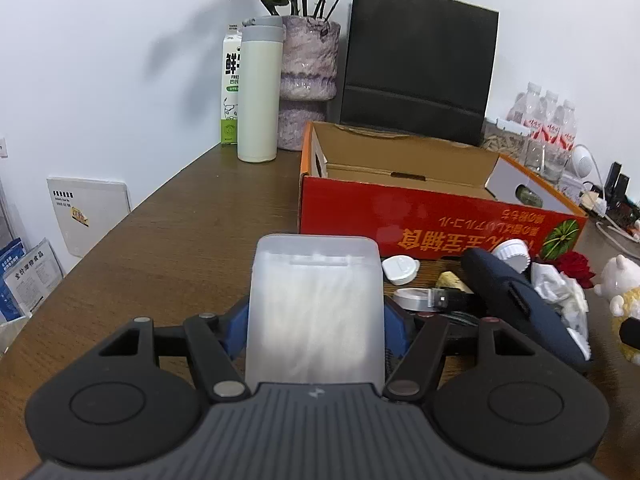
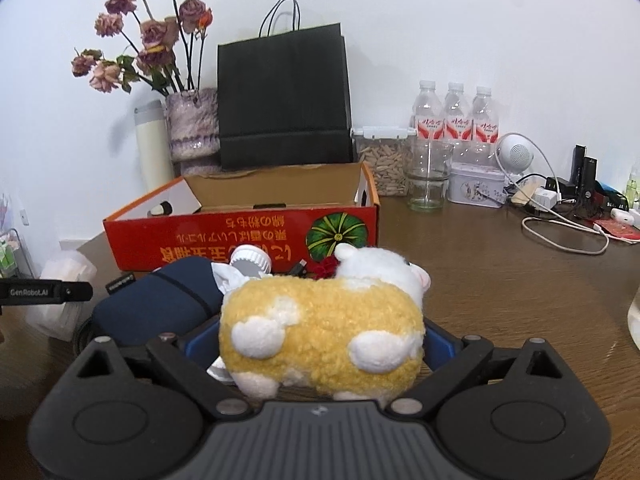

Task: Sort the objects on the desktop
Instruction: 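Carry the plastic box in the left gripper and plush in the right into the cardboard box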

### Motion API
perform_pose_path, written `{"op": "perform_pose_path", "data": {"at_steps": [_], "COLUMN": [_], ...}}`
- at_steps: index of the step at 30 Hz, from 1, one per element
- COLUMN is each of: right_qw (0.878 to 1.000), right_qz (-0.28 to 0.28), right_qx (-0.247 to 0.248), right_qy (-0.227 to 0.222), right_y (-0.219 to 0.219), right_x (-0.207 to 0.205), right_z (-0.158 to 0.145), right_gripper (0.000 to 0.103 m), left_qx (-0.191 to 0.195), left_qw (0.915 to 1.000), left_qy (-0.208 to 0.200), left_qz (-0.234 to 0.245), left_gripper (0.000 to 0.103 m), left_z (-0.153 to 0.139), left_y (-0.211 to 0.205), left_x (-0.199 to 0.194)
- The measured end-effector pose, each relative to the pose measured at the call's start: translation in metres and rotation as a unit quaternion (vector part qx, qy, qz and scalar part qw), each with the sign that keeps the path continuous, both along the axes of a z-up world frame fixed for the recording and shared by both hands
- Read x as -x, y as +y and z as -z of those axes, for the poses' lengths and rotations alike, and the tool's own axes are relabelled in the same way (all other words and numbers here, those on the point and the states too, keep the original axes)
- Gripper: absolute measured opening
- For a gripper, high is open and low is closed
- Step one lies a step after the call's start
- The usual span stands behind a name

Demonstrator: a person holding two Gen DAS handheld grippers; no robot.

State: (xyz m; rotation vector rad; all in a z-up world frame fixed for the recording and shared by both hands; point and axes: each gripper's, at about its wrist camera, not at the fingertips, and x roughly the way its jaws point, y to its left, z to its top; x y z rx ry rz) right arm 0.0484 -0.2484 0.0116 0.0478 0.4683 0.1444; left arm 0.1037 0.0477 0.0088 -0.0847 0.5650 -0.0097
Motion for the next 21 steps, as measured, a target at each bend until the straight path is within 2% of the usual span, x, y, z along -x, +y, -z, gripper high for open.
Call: {"op": "perform_pose_path", "data": {"at_steps": [12, 21], "right_qw": [0.999, 0.996], "right_qz": [-0.001, -0.019], "right_qx": [0.002, 0.009], "right_qy": [-0.04, -0.091], "right_y": [-0.015, -0.004], "right_x": [0.015, 0.0], "right_z": [-0.022, -0.056], "right_gripper": [0.098, 0.098], "left_qx": [0.014, 0.017], "left_qw": [0.9991, 0.9951], "left_qy": [-0.039, -0.094], "left_qz": [0.005, 0.026], "left_gripper": [0.066, 0.066], "left_z": [-0.022, -0.06], "left_y": [-0.005, -0.018], "left_x": [0.019, 0.014]}}
